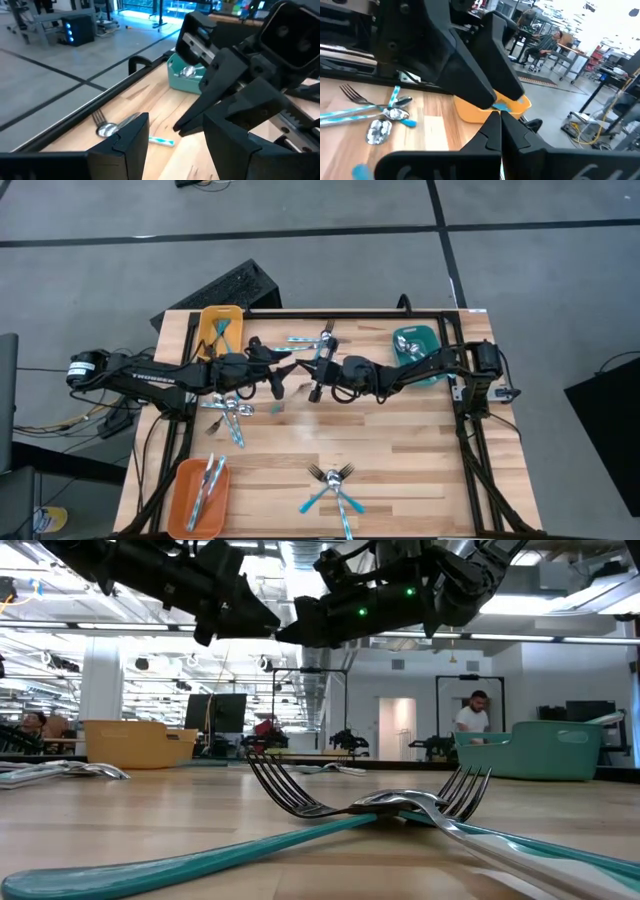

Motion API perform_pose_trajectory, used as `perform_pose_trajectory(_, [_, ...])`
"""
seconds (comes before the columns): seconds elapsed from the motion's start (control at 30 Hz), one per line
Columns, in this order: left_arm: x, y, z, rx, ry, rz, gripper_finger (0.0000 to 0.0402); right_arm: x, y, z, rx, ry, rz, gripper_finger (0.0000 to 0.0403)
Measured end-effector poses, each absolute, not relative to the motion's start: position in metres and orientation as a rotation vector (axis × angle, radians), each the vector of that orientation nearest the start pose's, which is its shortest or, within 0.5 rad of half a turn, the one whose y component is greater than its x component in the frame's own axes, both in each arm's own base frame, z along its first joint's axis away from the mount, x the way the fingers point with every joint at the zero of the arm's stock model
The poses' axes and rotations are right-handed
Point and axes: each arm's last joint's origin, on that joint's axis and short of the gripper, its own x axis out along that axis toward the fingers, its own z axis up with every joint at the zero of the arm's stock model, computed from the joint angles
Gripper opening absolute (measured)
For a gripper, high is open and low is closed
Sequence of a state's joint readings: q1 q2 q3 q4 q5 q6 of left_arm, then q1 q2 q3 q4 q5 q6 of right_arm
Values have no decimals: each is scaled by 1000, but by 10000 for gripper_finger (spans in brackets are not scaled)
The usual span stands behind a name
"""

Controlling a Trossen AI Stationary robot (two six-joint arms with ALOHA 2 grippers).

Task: Sort silverware by color (type)
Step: Put the blue fork into the yellow bin

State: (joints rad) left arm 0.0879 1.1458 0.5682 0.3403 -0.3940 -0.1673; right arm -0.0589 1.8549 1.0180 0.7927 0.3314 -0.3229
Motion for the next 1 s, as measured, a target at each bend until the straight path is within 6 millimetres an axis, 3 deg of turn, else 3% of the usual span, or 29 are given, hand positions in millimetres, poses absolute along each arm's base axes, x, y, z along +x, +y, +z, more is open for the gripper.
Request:
perform_pose_trajectory(0.27, [237,31,231,-140,271,507,174,395,-44,205,-257,153,-393,20])
perform_pose_trajectory(0.6, [237,31,230,-148,278,513,174,392,-56,191,-20,261,-226,55])
perform_pose_trajectory(0.73, [236,31,229,-169,283,517,174,389,-47,178,6,398,-165,66])
perform_pose_trajectory(1.0, [237,23,228,-162,293,487,174,383,-9,161,5,594,-36,116])
